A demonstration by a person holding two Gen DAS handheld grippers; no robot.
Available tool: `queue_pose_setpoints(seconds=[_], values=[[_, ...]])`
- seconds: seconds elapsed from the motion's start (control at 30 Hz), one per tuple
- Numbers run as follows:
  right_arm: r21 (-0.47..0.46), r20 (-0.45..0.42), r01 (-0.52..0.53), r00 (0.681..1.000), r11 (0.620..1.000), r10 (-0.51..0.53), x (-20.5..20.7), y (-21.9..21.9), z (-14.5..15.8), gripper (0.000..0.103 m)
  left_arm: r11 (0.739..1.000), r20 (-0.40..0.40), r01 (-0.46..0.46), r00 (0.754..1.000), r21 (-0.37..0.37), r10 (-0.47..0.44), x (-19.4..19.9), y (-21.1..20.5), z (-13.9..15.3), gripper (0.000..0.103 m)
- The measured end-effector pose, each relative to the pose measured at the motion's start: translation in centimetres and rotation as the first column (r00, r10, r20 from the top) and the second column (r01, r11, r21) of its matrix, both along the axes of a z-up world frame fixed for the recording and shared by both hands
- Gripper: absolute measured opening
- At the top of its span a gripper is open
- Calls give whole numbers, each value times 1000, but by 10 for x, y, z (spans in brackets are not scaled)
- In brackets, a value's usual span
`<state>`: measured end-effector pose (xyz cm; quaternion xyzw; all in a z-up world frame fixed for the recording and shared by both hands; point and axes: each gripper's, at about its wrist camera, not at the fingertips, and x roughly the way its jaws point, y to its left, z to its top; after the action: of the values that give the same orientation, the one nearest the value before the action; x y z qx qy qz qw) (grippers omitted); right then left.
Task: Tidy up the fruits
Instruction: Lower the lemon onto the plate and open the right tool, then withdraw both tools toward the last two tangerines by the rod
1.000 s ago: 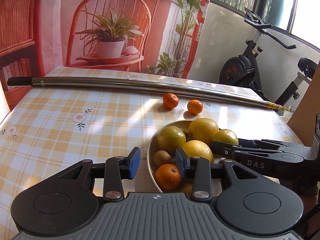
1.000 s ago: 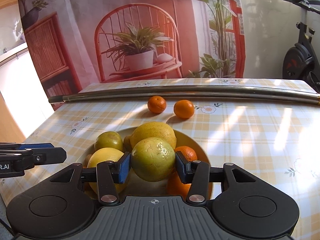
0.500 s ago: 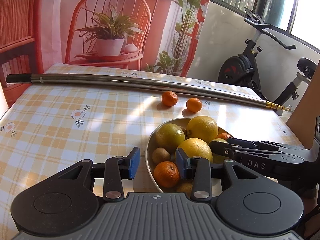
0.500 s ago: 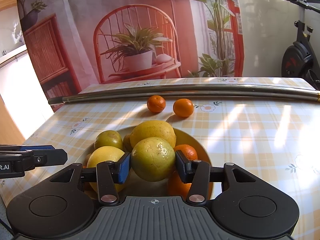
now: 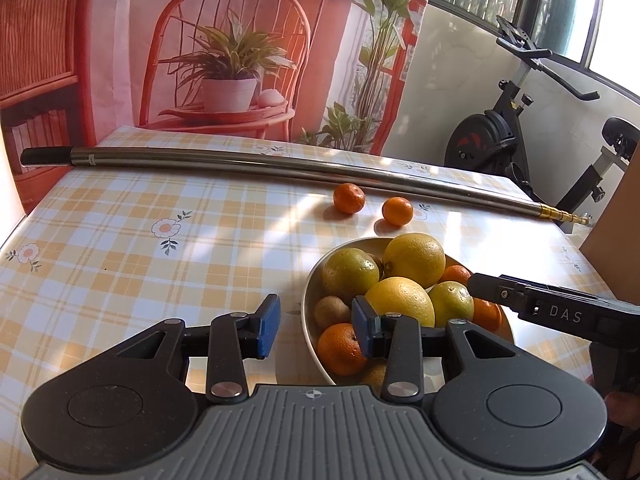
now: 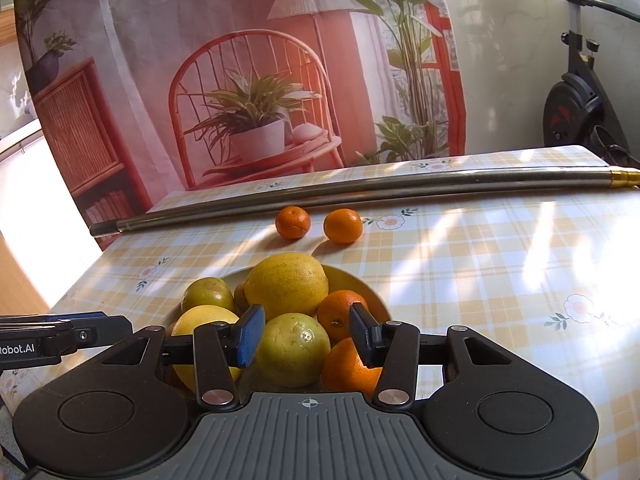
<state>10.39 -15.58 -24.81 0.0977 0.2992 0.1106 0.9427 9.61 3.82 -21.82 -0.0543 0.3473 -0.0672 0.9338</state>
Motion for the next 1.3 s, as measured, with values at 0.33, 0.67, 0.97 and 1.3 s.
queue_pose_setpoints(seconds=[0.33, 0.67, 0.97, 1.3], values=[[42, 27, 128, 991, 991, -129, -3, -42, 9, 44, 997, 59, -62, 996, -42, 65, 6, 22, 25, 41], [55, 53, 198, 978, 979, -201, 5, -70, 17, 45, 999, 146, -40, 988, -35, 45, 28, 42, 68, 41], [26, 48, 160, 986, 987, -161, 32, -65, 16, 45, 1000, 135, -11, 991, -13, 12, 62, 42, 74, 41], [12, 29, 127, 991, 992, -127, 73, -63, 10, 45, 994, 68, 107, 992, -13, -106, 126, 2, 49, 41]])
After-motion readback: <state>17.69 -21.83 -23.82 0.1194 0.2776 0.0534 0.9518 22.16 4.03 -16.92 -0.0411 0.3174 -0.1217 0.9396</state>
